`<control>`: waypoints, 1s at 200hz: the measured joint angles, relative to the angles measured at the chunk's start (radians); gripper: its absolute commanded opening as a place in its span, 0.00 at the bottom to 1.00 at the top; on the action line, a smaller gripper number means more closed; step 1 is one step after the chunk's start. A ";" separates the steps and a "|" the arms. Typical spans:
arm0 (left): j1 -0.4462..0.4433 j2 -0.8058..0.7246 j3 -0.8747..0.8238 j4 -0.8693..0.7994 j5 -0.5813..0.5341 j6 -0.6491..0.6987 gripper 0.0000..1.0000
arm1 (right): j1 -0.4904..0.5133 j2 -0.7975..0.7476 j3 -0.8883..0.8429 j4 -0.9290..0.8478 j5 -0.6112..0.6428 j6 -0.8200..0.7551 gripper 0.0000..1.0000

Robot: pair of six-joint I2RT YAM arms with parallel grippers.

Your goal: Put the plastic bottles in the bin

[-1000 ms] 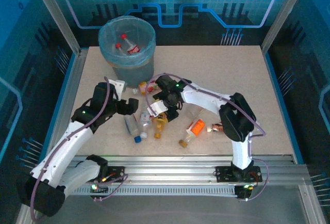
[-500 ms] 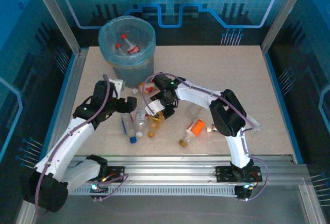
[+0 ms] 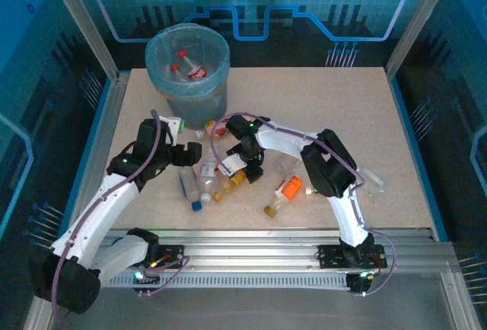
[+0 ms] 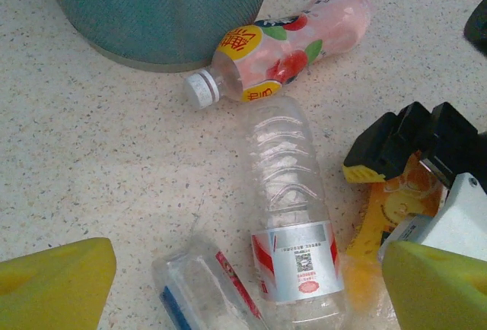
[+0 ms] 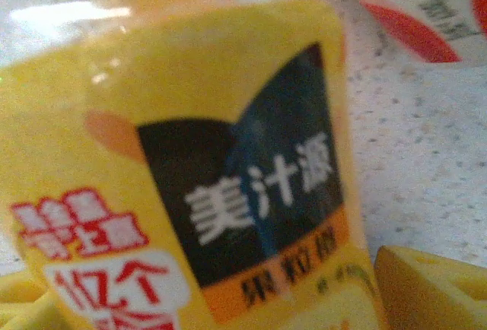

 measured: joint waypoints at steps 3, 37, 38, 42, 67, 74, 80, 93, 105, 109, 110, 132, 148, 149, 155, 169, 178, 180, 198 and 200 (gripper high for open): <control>0.000 0.000 0.000 0.000 0.002 0.000 0.91 | 0.000 0.000 0.000 -0.001 0.000 0.000 0.78; 0.000 -0.003 0.010 -0.003 0.010 0.000 0.90 | -0.004 -0.002 0.000 -0.011 0.007 0.011 0.64; 0.000 -0.004 0.010 -0.003 0.010 0.000 0.90 | -0.004 -0.002 -0.001 -0.011 0.007 0.010 0.64; 0.000 -0.006 0.011 -0.003 0.010 0.000 0.90 | -0.005 -0.004 -0.003 -0.011 0.008 0.014 0.63; 0.000 -0.023 0.023 -0.009 0.009 0.000 0.90 | -0.007 -0.052 -0.041 -0.012 0.013 0.042 0.64; 0.000 -0.026 0.029 -0.008 0.009 0.000 0.90 | -0.007 -0.074 -0.055 -0.013 0.013 0.051 0.64; 0.000 -0.030 0.036 -0.008 0.010 0.000 0.89 | -0.007 -0.095 -0.066 -0.014 0.011 0.057 0.64; 0.000 -0.039 0.048 -0.006 0.011 0.000 0.88 | -0.007 -0.142 -0.090 -0.015 0.010 0.069 0.63; 0.000 -0.049 0.056 -0.005 0.023 0.000 0.88 | -0.007 -0.187 -0.114 -0.016 0.009 0.084 0.63; 0.000 -0.052 0.058 -0.003 0.029 0.000 0.88 | -0.007 -0.202 -0.123 -0.015 0.010 0.088 0.63; 0.000 -0.053 0.059 -0.002 0.030 0.000 0.88 | -0.007 -0.204 -0.125 -0.015 0.010 0.089 0.63; 0.000 -0.072 0.071 0.012 0.070 -0.001 0.87 | -0.010 -0.283 -0.174 -0.012 0.010 0.141 0.63; 0.000 -0.086 0.077 0.032 0.110 0.000 0.87 | -0.019 -0.340 -0.207 -0.002 0.000 0.206 0.63; 0.000 -0.087 0.077 0.035 0.114 0.000 0.87 | -0.020 -0.345 -0.210 0.002 -0.002 0.212 0.63; 0.000 -0.091 0.078 0.046 0.132 0.000 0.87 | -0.026 -0.366 -0.220 0.012 -0.010 0.240 0.63; 0.000 -0.093 0.081 0.078 0.183 -0.007 0.85 | -0.045 -0.417 -0.241 0.040 -0.037 0.314 0.62; 0.000 -0.092 0.081 0.106 0.216 -0.019 0.84 | -0.060 -0.446 -0.248 0.062 -0.060 0.364 0.61; 0.000 -0.091 0.082 0.113 0.224 -0.024 0.83 | -0.065 -0.453 -0.250 0.068 -0.066 0.378 0.61; 0.000 -0.078 0.083 0.180 0.303 -0.066 0.82 | -0.098 -0.502 -0.251 0.111 -0.129 0.491 0.60; 0.000 -0.076 0.083 0.187 0.310 -0.072 0.81 | -0.101 -0.508 -0.251 0.117 -0.136 0.504 0.60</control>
